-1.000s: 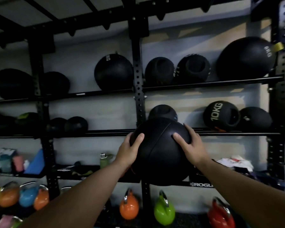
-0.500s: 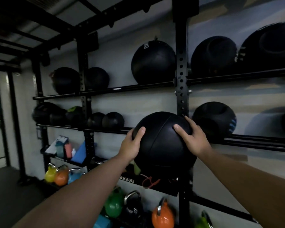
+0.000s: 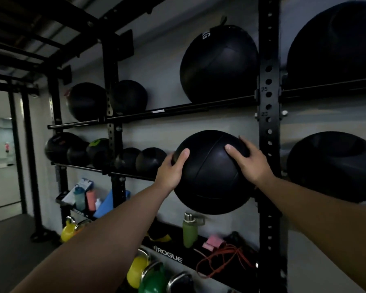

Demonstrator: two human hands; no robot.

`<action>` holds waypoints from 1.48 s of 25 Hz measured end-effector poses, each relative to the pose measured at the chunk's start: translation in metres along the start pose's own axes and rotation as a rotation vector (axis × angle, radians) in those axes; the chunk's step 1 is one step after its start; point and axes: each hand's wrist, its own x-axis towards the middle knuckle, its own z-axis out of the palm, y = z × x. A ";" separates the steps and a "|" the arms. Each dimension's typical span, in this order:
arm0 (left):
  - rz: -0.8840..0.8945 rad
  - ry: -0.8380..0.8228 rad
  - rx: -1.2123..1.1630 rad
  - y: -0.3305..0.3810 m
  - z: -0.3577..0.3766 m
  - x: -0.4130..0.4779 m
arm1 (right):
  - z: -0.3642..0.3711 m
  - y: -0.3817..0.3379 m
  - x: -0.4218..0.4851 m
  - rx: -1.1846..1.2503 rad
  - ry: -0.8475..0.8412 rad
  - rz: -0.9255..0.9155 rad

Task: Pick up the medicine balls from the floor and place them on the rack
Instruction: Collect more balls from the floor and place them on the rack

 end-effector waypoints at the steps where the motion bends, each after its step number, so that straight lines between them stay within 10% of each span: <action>1: -0.006 -0.006 -0.004 -0.013 -0.001 0.027 | 0.013 0.007 0.022 -0.018 0.020 0.000; 10: 0.061 -0.145 0.310 -0.151 0.017 0.284 | 0.139 0.130 0.214 -0.158 0.141 0.124; 19: 0.033 -0.278 0.902 -0.240 -0.028 0.320 | 0.180 0.176 0.260 -0.554 -0.064 0.192; 25: -0.045 -0.145 0.874 -0.164 -0.149 0.193 | 0.137 0.163 0.186 -0.864 -0.262 0.020; 37: -0.627 0.155 1.256 -0.011 -0.276 -0.295 | 0.276 0.005 -0.150 -0.461 -1.030 -0.385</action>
